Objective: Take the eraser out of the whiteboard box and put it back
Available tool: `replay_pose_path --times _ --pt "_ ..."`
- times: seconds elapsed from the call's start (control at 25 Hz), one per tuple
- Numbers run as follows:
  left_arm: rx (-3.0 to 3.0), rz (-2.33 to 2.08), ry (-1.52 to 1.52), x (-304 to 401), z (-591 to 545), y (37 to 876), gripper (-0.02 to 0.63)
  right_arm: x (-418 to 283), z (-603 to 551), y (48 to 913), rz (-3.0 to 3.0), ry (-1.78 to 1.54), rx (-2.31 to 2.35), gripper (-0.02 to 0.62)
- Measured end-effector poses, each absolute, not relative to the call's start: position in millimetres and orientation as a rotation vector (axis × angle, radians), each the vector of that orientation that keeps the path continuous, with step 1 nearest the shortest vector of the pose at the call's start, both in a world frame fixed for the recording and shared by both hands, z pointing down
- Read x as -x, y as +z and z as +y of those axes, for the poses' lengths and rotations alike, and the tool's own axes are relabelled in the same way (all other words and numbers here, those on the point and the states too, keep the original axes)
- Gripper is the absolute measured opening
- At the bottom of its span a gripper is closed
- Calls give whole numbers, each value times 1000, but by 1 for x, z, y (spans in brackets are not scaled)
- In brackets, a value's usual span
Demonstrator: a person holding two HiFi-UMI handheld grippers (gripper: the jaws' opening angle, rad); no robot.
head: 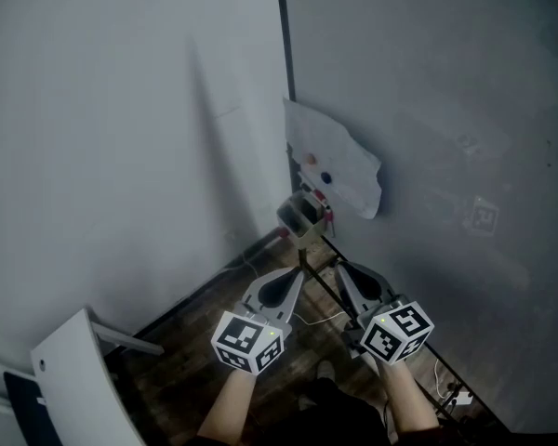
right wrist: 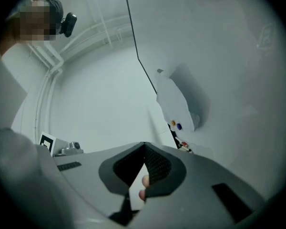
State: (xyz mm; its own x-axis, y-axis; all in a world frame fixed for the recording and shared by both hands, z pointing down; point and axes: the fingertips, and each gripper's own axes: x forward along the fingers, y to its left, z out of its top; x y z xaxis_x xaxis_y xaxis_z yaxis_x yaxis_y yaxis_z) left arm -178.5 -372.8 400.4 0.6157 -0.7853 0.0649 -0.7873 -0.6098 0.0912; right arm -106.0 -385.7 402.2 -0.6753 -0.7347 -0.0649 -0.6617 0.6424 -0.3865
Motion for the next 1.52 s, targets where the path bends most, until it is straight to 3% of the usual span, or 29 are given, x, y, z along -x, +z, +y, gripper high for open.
replay_pose_path --times 1.2,1.36,1.52 --pt "-2830 -1218 162 180 -511 455 11 116 -483 435 2563 -585 1265 3" --pt "-2884 -1207 301 170 -534 478 123 112 -482 442 2563 -605 1266 3" --pt "-2876 -1204 440 163 -560 504 176 103 -477 451 2555 -624 1287 3"
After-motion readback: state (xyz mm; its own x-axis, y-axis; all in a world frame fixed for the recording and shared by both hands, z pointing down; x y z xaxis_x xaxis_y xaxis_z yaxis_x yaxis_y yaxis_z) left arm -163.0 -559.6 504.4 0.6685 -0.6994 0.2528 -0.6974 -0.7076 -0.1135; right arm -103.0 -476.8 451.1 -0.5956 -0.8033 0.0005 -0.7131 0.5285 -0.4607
